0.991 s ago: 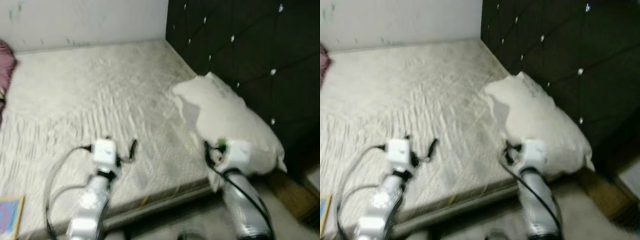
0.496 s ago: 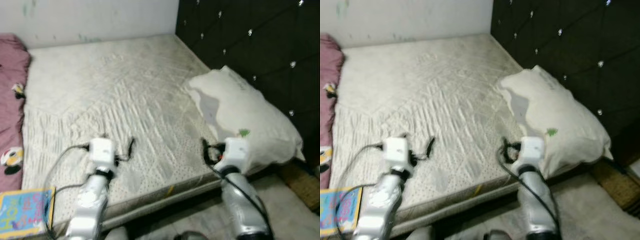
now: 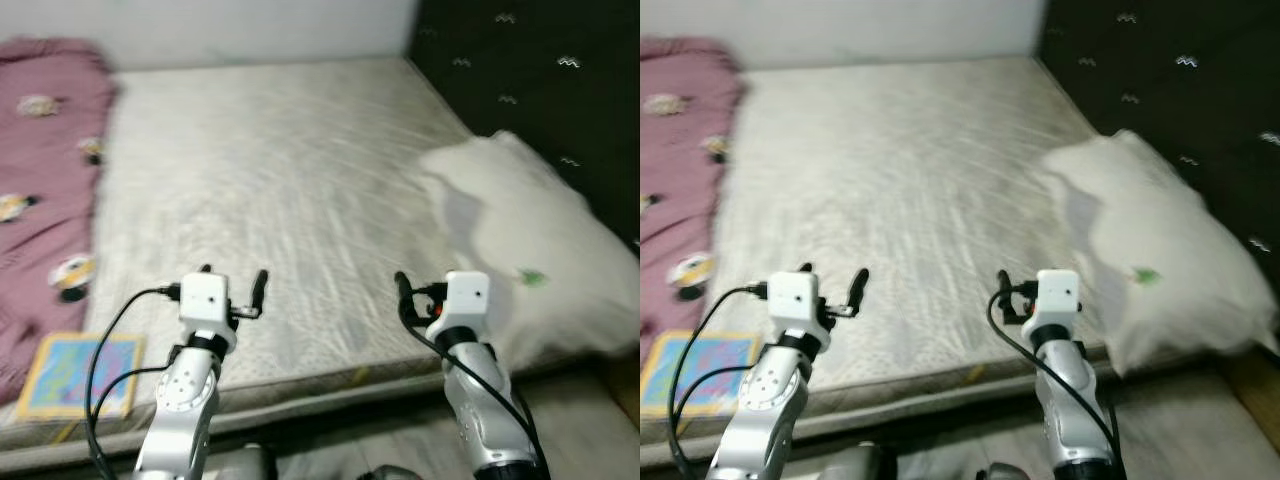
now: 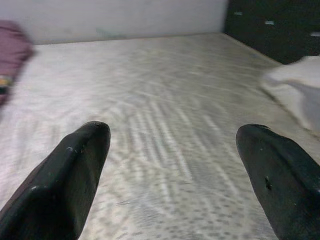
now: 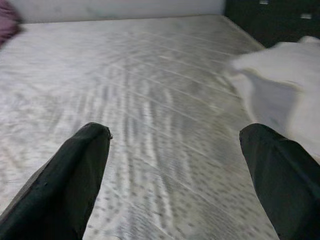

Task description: Clean up the room

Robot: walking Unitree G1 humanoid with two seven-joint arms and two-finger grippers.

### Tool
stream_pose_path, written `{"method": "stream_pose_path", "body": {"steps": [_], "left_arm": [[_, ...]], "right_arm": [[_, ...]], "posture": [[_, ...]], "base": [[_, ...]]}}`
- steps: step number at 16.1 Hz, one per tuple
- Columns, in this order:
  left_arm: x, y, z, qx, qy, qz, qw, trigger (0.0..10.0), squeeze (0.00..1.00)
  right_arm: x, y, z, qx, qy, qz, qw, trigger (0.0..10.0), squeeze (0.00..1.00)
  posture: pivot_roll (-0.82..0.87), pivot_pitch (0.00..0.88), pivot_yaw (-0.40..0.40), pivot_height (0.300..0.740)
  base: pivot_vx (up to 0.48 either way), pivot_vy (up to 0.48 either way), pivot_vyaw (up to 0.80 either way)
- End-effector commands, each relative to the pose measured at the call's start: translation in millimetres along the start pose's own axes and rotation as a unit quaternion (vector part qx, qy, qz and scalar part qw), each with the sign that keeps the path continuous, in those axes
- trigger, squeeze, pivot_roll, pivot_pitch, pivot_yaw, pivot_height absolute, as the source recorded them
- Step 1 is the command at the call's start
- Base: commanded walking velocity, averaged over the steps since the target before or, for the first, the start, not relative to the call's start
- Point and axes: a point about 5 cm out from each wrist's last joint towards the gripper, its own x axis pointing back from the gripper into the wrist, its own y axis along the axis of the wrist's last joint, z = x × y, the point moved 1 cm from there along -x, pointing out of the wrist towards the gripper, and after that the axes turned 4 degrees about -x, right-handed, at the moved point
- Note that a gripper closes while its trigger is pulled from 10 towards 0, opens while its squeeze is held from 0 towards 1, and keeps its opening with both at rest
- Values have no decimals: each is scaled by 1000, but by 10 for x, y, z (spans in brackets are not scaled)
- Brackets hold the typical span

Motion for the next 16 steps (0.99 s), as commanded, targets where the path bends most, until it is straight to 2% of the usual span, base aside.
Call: {"method": "stream_pose_path", "body": {"steps": [1, 9, 16], "left_arm": [[-1, -12, -12, -1, 2, 6, 1000, 10000, 0], [-18, -11, -28, 5, -3, 5, 1000, 10000, 0], [-26, -22, -54, 16, -10, 10, 1000, 10000, 0]], "right_arm": [[-6, 36, -31, 3, -4, -7, 1000, 10000, 0], [-7, 33, -53, 6, -7, -6, 1000, 10000, 0], [-10, 35, -84, -11, -18, -5, 1000, 10000, 0]], "posture": [[-23, 36, -4, 740], [-28, 33, -3, 740], [-32, 35, -5, 740]], "base": [[0, 0, 800], [0, 33, 800], [0, 480, 0]]}}
